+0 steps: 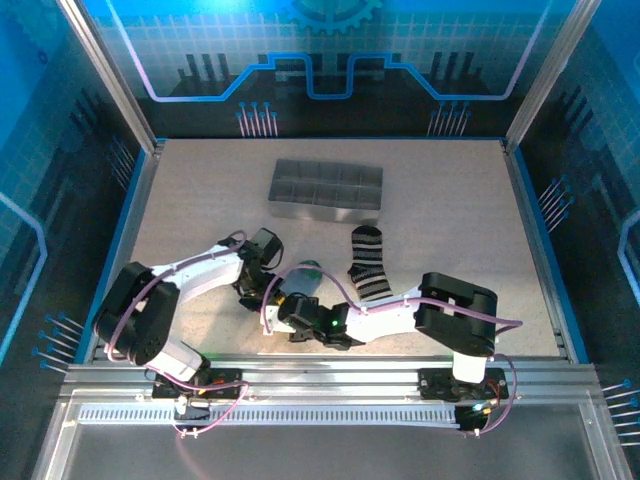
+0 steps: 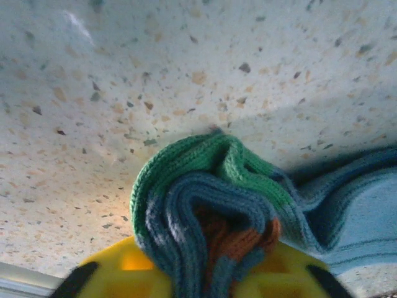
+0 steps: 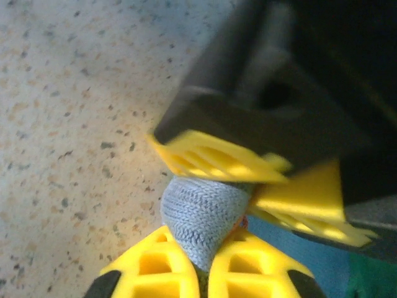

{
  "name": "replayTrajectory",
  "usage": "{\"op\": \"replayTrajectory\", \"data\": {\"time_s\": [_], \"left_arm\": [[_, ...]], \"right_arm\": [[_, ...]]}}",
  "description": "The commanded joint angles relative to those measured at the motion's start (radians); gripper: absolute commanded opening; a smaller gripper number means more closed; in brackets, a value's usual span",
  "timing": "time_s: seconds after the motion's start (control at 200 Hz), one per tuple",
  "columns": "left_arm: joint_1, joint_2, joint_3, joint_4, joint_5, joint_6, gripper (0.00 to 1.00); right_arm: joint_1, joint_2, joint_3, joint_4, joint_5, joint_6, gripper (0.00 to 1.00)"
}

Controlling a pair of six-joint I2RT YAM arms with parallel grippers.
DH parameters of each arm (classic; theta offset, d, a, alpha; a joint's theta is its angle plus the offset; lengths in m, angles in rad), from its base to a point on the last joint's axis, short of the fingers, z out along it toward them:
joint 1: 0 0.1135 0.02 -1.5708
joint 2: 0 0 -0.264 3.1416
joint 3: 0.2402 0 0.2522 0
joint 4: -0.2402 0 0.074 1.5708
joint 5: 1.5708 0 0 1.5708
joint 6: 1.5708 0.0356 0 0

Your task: Roll the socks

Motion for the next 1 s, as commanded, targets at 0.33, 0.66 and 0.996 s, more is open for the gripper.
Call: {"op": "replayTrajectory", "data": {"time_s": [0.33, 0.66, 0.996], "left_arm": [[0.119, -0.266, 0.004, -0.131, -0.037, 0.055, 0.78], [0.066, -0.268, -0.064, 0.045, 0.059, 0.089, 0.65], [-0.04, -0.161, -0.092, 0.116, 0.029, 0.034, 0.64]], "right_arm": [[-0.156, -0.001, -0.174, -0.087, -0.412, 0.263, 0.0], [-0.318, 0.058, -0.233, 0.002, -0.692, 0.42, 0.0], [-0.384, 0.12, -0.199, -0.033, -0.795, 0.458, 0.0]]}}
